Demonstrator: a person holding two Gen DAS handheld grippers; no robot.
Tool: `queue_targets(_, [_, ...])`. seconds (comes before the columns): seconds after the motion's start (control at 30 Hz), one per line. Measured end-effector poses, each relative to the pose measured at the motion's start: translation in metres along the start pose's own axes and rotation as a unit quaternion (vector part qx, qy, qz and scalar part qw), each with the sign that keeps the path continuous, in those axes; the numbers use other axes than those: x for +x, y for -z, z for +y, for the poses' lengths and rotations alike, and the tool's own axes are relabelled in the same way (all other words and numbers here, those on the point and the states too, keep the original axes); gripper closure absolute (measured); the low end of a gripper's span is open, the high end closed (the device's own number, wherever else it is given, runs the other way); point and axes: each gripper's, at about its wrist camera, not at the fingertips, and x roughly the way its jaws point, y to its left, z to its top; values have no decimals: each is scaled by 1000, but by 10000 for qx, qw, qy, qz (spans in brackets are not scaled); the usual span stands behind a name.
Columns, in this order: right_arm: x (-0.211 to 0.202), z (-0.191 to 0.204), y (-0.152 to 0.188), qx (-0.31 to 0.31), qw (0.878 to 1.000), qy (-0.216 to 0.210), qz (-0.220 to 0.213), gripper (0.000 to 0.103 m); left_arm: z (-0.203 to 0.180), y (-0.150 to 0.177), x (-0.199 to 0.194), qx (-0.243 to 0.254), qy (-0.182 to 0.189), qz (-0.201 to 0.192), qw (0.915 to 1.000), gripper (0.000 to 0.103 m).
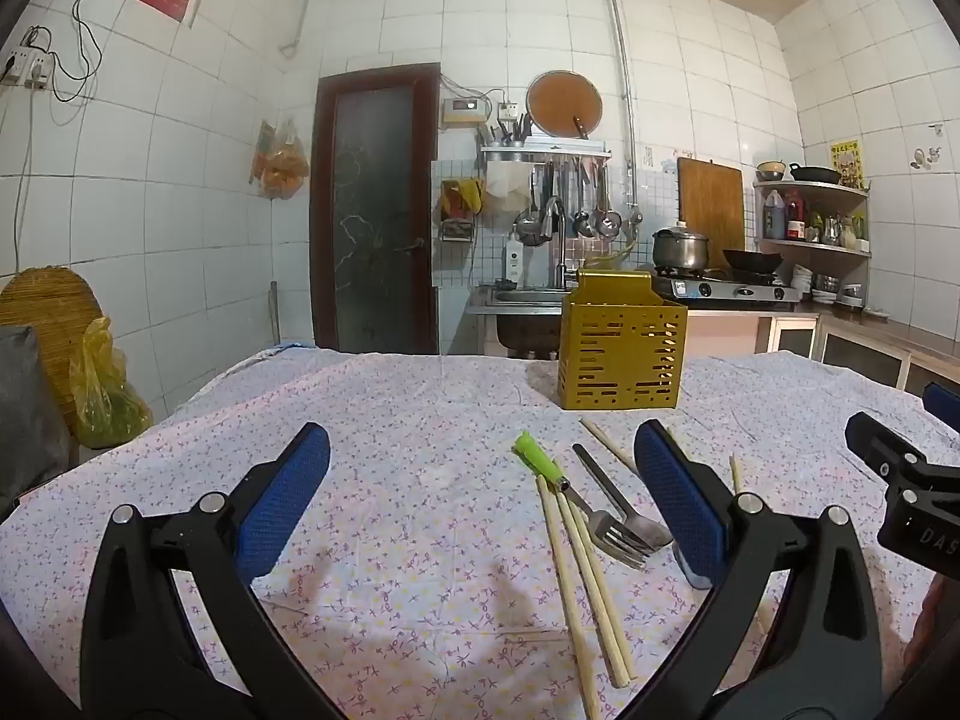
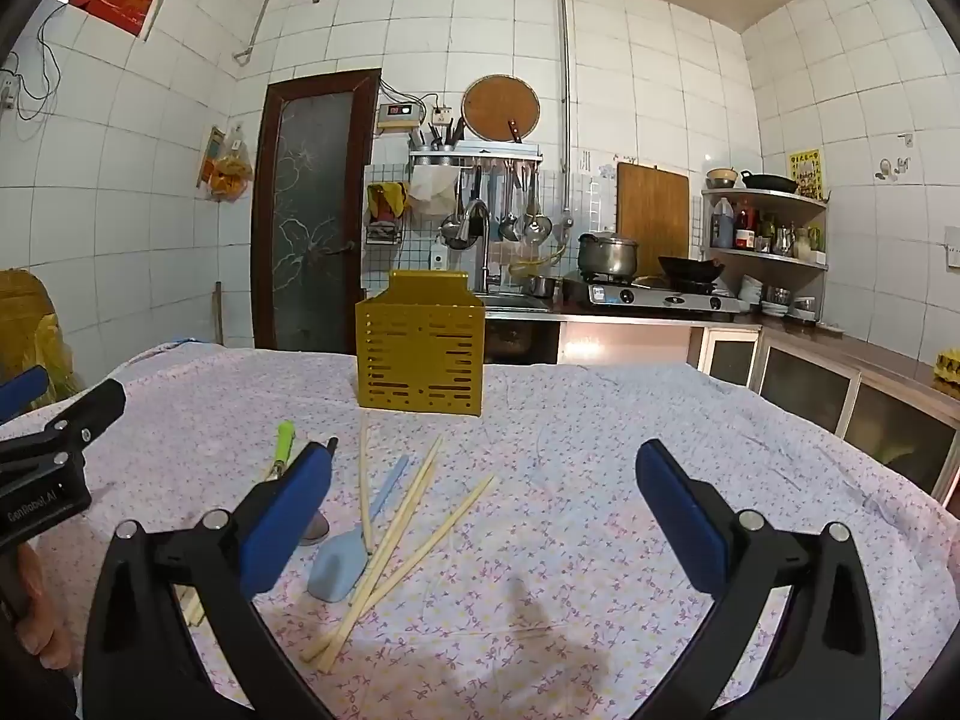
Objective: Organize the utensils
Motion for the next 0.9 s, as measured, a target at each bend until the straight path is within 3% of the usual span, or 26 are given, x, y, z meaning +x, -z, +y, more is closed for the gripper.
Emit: queue_targets(0.9, [-5, -3, -1, 12, 9999, 159, -26, 4, -12, 0, 0, 62, 4, -1, 10000, 5])
